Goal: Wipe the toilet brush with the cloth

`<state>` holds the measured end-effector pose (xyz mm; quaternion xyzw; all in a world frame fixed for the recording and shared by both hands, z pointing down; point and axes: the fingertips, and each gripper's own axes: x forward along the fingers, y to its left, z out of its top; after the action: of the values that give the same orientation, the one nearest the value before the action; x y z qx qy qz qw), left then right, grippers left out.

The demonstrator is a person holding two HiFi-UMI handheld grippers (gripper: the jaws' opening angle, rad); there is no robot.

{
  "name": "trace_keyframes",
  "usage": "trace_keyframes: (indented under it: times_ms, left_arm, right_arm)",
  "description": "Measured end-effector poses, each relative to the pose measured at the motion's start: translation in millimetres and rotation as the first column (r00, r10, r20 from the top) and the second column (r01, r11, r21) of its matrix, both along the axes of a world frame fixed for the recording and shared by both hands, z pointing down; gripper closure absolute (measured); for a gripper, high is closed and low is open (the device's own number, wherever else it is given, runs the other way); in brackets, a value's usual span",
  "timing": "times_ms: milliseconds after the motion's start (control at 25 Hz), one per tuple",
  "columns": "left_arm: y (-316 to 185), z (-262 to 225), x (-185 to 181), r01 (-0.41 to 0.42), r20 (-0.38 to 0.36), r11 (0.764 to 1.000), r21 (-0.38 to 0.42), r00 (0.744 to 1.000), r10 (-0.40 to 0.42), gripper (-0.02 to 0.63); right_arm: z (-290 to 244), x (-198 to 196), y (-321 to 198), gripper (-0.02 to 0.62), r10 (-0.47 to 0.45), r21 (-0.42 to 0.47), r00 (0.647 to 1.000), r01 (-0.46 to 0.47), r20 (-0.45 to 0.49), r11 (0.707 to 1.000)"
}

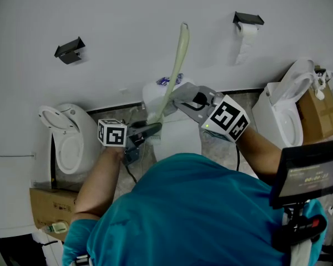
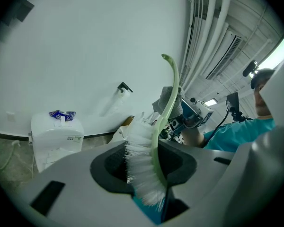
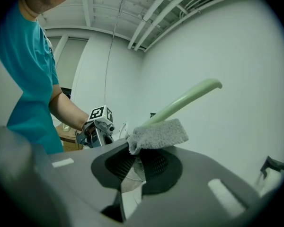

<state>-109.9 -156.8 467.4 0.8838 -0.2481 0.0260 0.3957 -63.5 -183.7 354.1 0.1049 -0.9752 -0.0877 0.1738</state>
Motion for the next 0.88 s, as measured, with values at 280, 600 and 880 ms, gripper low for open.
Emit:
trace_keyframes:
  times_ms: [280,600,880]
  left_arm:
    - [2.7,8.8,-3.6,-0.008,0.062,1.000,0.005,0.998,0.008,0.457]
    - [4.1,19.9,-7.9,-0.021,0.160,0.999,0.025,0.987,0.016,0.457]
    - [6.3,30.1,-13.0,-0.034,0.235,0.999,0.029,0.972,0.026,0.457]
  right_arm:
    - [-10.0,4.1,-5.9,0.560,0.019,0.007,0.999,-0.020,0.027,1.000]
    - [-16.9,10.4,-10.4,0.560,0.035,0.009,0.998,-0.036,0.046,0.999]
    - [-21.5,17.1,-15.3,0.560,0.055,0.014,0.997,-0.056,0.056,0.998]
